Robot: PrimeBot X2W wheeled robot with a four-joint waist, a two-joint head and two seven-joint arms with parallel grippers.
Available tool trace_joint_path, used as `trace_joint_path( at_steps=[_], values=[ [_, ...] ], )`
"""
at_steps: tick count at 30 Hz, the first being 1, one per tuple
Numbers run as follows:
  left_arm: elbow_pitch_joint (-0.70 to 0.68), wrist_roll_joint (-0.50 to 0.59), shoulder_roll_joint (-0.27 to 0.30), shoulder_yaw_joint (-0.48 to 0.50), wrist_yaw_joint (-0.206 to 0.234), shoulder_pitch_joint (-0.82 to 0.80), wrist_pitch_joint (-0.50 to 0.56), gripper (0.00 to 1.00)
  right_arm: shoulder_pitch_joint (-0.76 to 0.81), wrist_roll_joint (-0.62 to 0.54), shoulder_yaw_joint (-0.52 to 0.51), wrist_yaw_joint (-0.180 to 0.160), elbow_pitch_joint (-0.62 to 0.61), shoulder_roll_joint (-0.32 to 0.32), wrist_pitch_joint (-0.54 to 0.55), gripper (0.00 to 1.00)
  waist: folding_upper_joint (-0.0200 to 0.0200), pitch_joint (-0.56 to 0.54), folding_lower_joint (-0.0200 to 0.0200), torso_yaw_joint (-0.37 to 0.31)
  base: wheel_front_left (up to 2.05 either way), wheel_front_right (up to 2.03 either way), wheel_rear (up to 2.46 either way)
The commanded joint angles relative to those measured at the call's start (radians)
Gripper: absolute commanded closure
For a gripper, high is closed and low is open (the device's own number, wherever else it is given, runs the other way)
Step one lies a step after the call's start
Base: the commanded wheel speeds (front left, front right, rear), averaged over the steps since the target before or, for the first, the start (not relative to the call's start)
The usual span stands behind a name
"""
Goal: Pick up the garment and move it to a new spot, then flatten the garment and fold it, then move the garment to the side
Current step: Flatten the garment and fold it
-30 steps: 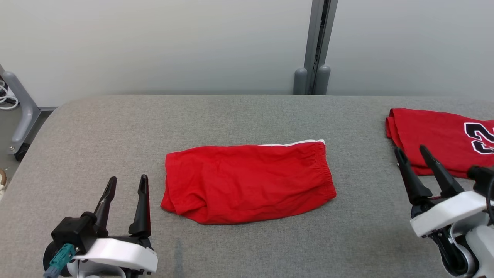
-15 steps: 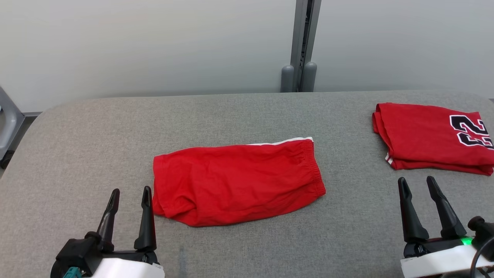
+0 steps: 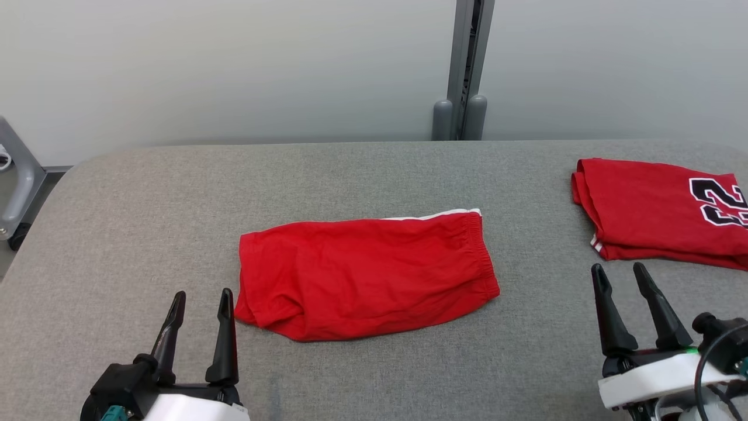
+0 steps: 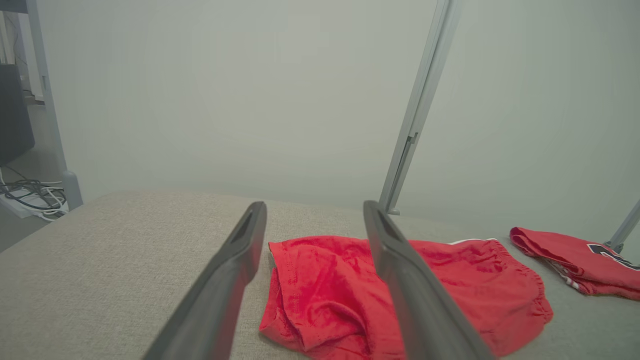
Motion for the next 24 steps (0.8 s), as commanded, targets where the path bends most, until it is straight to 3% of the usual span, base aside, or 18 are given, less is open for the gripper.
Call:
trace_joint_path(
  at_steps=[1, 10, 17, 24],
  values=[
    [0.004, 0.009, 0.002, 0.0, -0.008, -0.01, -0.004, 0.0, -0.028, 0.01, -0.003, 0.001, 0.019, -0.007, 0.0, 0.0, 0.0, -0.002, 0.0, 0.009, 0.0, 0.0, 0.0],
    [0.022, -0.016, 0.001, -0.046, -0.016, -0.03, -0.004, 0.0, -0.146, 0.195, 0.084, 0.001, 0.219, -0.022, 0.0, 0.0, 0.0, -0.015, 0.0, 0.063, 0.0, 0.0, 0.0],
    [0.037, -0.038, 0.001, -0.098, -0.021, -0.038, -0.004, 0.0, -0.257, 0.416, 0.219, 0.001, 0.366, -0.091, 0.005, 0.0, 0.0, -0.012, 0.0, 0.126, 0.0, 0.0, 0.0],
    [0.063, -0.049, 0.0, -0.126, -0.03, -0.052, -0.004, 0.0, -0.358, 0.548, 0.321, 0.001, 0.513, -0.146, 0.038, 0.0, 0.0, -0.001, 0.0, 0.19, 0.0, 0.0, 0.0]
  ],
)
